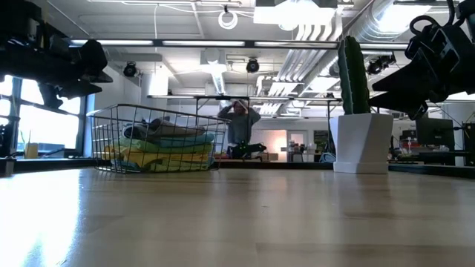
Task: Fold microfiber towels
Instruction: Return to Home Position
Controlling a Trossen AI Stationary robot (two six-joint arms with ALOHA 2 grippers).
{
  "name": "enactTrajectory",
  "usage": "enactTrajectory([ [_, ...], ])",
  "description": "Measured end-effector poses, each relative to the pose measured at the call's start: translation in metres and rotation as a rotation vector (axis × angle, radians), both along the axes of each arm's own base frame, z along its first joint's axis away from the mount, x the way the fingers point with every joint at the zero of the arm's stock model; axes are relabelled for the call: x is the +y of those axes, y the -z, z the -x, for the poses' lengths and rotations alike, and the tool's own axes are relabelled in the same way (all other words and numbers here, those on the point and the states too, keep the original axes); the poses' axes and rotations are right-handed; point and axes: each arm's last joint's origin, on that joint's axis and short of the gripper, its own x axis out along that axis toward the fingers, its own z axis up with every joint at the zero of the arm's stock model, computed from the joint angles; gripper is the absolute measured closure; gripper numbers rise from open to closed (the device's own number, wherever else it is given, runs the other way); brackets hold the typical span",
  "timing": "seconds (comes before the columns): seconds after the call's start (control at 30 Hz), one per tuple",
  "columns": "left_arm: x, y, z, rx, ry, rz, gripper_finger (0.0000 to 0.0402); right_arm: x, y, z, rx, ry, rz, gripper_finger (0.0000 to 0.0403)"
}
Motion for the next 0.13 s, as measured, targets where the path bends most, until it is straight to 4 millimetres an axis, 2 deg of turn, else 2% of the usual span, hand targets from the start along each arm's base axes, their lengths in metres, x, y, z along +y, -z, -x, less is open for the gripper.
enactTrajectory([
  [0.13, 0.0000, 0.0000, 0.0000, 0.000, 0.000, 0.000, 0.0213, 0.0000, 0.0000, 0.0000, 0.000, 0.000, 0.000, 0.0179],
])
